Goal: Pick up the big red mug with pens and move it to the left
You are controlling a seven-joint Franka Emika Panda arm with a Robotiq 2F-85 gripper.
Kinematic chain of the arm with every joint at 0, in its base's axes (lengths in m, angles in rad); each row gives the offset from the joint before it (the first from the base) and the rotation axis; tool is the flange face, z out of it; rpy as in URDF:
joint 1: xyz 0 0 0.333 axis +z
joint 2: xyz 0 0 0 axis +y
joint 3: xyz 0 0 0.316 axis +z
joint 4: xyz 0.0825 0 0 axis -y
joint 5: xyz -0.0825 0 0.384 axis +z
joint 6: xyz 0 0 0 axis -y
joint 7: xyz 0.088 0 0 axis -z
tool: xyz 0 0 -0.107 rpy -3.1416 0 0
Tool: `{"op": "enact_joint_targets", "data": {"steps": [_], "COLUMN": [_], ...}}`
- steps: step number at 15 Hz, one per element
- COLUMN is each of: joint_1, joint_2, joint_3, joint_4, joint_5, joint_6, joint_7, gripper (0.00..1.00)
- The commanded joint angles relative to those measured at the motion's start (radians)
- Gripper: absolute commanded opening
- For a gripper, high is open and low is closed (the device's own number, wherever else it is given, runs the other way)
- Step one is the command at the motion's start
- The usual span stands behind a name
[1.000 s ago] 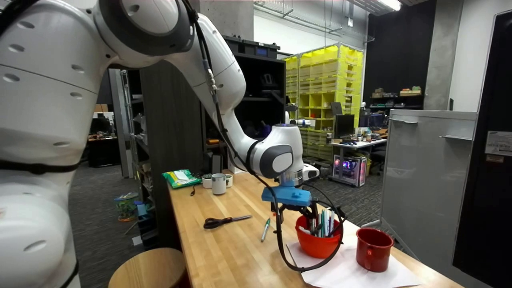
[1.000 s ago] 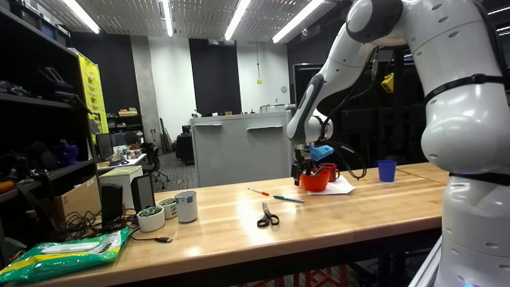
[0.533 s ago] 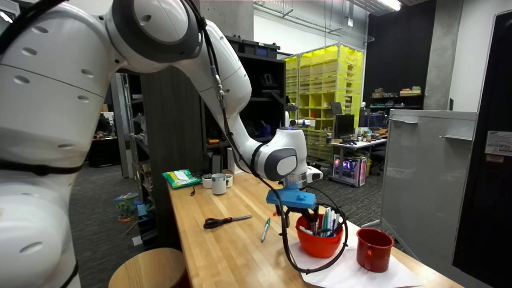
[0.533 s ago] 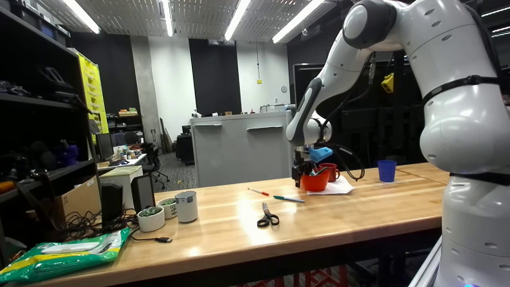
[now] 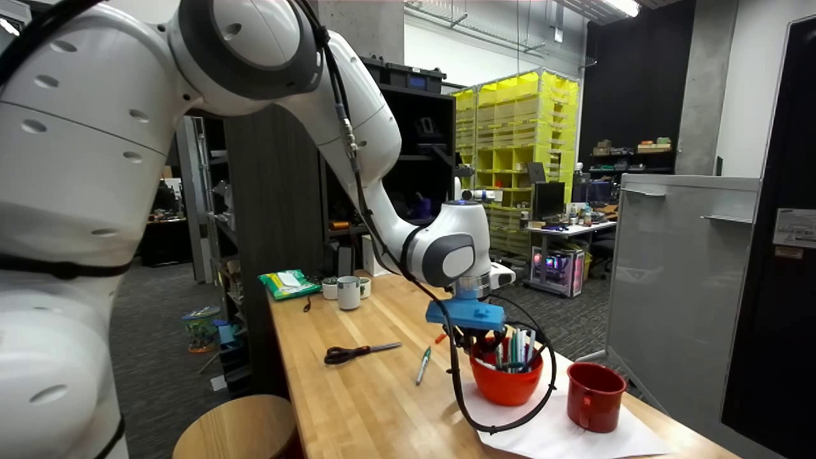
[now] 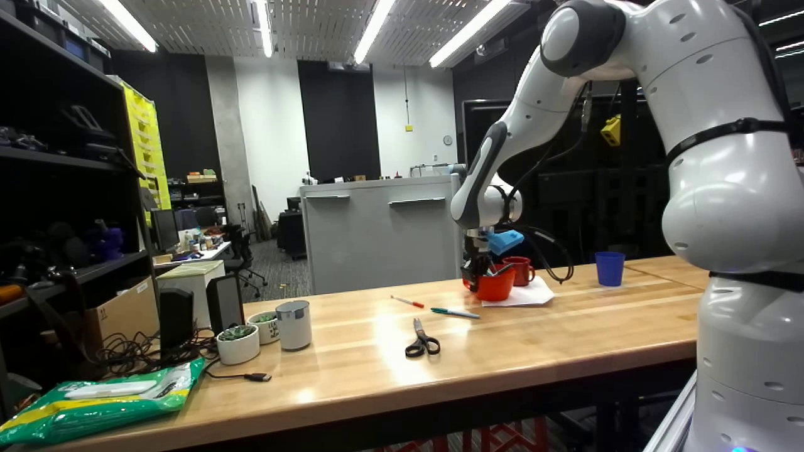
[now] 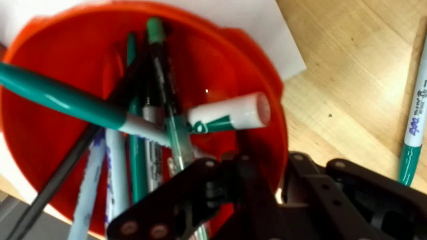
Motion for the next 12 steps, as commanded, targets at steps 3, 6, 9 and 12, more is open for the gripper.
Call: {"op": "enact_joint_targets", "data": {"steps": [3, 6, 9, 12], "joint_1": [0.01, 0.02, 0.042, 0.067], "joint_2": [-0.026, -0.037, -0.053, -0.063], "joint_3": [-0.011, -0.018, -0.035, -0.053], "joint_4": [-0.018, -0.031, -0.049, -0.066], "joint_5": [-0.038, -0.06, -0.105, -0.16], "joint_6": [0.009, 0.024, 0.043, 0.074], "joint_7": [0.026, 0.044, 0.084, 0.129], "gripper": [0.02, 0.02, 0.02, 0.02]}}
